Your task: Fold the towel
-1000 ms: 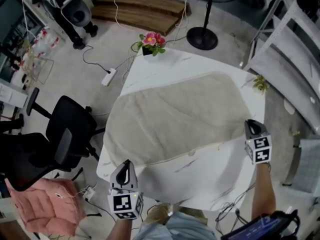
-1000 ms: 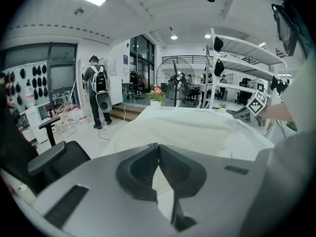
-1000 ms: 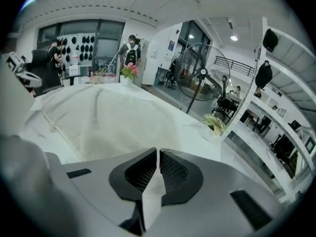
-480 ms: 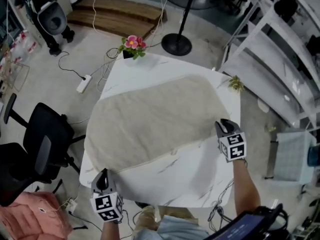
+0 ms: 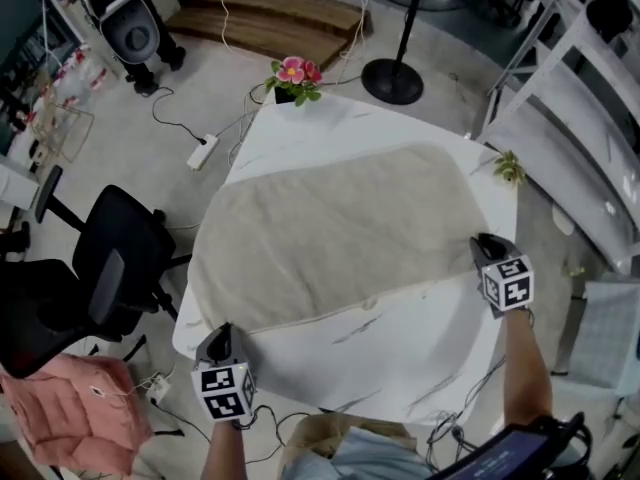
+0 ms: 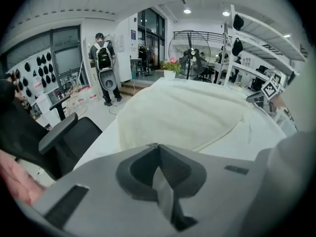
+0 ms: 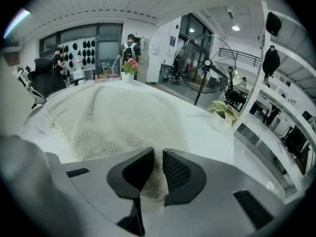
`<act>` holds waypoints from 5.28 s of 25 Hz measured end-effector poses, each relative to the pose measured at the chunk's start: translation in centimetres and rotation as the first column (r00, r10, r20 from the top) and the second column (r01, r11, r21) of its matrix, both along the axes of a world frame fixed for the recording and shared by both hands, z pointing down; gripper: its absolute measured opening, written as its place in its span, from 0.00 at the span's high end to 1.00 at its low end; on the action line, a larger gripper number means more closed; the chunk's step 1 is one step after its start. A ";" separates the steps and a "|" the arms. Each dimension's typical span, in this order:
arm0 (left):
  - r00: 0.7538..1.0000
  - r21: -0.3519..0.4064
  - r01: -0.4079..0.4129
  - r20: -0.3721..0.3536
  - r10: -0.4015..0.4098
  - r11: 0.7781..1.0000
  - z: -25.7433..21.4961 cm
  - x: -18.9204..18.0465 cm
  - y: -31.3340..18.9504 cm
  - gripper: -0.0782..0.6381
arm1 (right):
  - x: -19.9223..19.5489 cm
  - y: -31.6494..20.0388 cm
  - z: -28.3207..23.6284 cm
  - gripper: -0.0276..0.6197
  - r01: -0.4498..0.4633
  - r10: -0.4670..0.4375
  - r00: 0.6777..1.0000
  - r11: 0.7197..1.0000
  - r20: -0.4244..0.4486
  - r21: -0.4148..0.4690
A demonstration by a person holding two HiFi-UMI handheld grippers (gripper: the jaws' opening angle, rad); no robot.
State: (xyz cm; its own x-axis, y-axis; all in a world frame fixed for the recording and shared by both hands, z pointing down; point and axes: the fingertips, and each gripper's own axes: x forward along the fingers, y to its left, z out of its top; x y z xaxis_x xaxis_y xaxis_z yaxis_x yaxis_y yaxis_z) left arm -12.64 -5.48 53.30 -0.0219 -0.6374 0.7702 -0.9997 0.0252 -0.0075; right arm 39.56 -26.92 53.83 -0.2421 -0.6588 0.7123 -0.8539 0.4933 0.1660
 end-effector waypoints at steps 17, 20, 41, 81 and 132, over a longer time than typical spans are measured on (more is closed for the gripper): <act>0.996 -0.141 -0.084 -0.025 0.082 0.986 0.9 2.2 4.7 0.88 | 3.1 3.2 1.3 0.92 0.070 -0.069 0.997 0.997 0.026 -0.028; 0.996 -0.149 -0.090 -0.038 0.085 0.985 1.0 3.0 6.0 0.88 | 4.0 4.6 1.3 0.92 0.073 -0.072 0.997 0.997 0.022 -0.034; 0.992 0.163 0.004 -0.126 0.017 0.987 -9.2 6.1 8.9 0.88 | 4.7 8.2 -7.1 0.77 0.034 -0.045 0.990 0.996 0.135 0.084; 0.960 0.382 -0.124 -0.188 0.208 0.916 -14.0 9.7 -0.8 0.88 | 0.6 1.8 -10.3 0.90 -0.122 0.135 0.860 0.991 0.492 -0.058; 0.956 0.460 0.262 -0.247 -0.161 0.849 -15.6 -18.9 18.7 0.88 | -51.4 14.6 -12.3 0.90 0.507 -0.478 0.798 0.862 0.367 0.019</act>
